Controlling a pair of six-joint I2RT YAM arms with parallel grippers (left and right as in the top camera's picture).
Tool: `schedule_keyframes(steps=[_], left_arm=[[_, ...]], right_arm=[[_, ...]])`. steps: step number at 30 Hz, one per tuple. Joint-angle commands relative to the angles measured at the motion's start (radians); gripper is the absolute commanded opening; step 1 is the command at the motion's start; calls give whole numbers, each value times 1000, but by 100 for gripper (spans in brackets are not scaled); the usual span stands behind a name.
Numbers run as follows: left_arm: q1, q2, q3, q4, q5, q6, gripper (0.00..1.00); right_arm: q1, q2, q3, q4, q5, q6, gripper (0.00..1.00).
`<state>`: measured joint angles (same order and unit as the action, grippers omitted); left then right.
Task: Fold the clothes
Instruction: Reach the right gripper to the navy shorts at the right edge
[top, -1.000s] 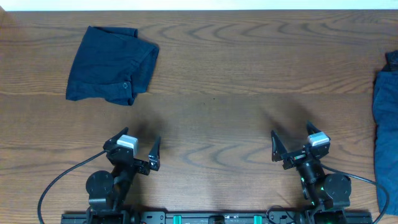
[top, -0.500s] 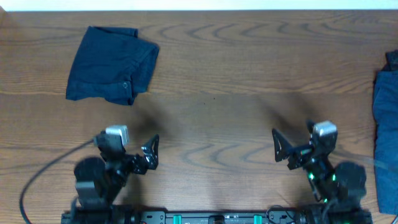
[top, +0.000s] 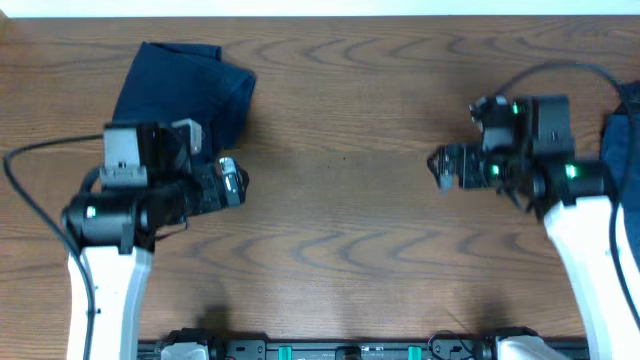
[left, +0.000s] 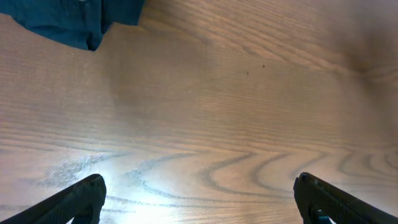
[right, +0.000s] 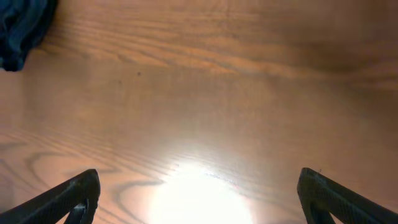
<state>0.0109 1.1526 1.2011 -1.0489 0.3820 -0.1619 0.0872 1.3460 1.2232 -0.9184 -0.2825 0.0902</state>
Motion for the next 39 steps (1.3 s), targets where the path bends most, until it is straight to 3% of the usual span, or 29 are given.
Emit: schedule_keyframes(steps=[1,6,11,16,20,21,24,29,35,39], left_arm=[[-2,31,24,-17,-1,-5,98],[-2,36,24,-27,-1,-5,98],[-2,36,24,-24,-1,-5,98],[-2,36,24,-23,-2,-5,98],[-2,36,24,-23,-2,-5,98],[-2,36,24,-20,-2,-5,98],[-2,36,24,-10,-2,-5,98],[-2,36,24,-5,-2,-5,98],[-2,36,24,-2,-2,-5,98],[-2,36,24,-2,-1,-5,98]], right_arm=[[-48,92,127,-2,61,32,99],[-182,256,311,45,260,179,99],[-326,409,416,83,339,187,99],[-468,524,417,260,282,103,99],[-554,623,417,277,279,103,85],[-568,646,417,280,285,103,84],[-608,717,417,308,321,103,95],[-645,785,417,365,328,50,97],[-652,857,417,402,394,50,94],[-652,878,417,419,451,50,85]])
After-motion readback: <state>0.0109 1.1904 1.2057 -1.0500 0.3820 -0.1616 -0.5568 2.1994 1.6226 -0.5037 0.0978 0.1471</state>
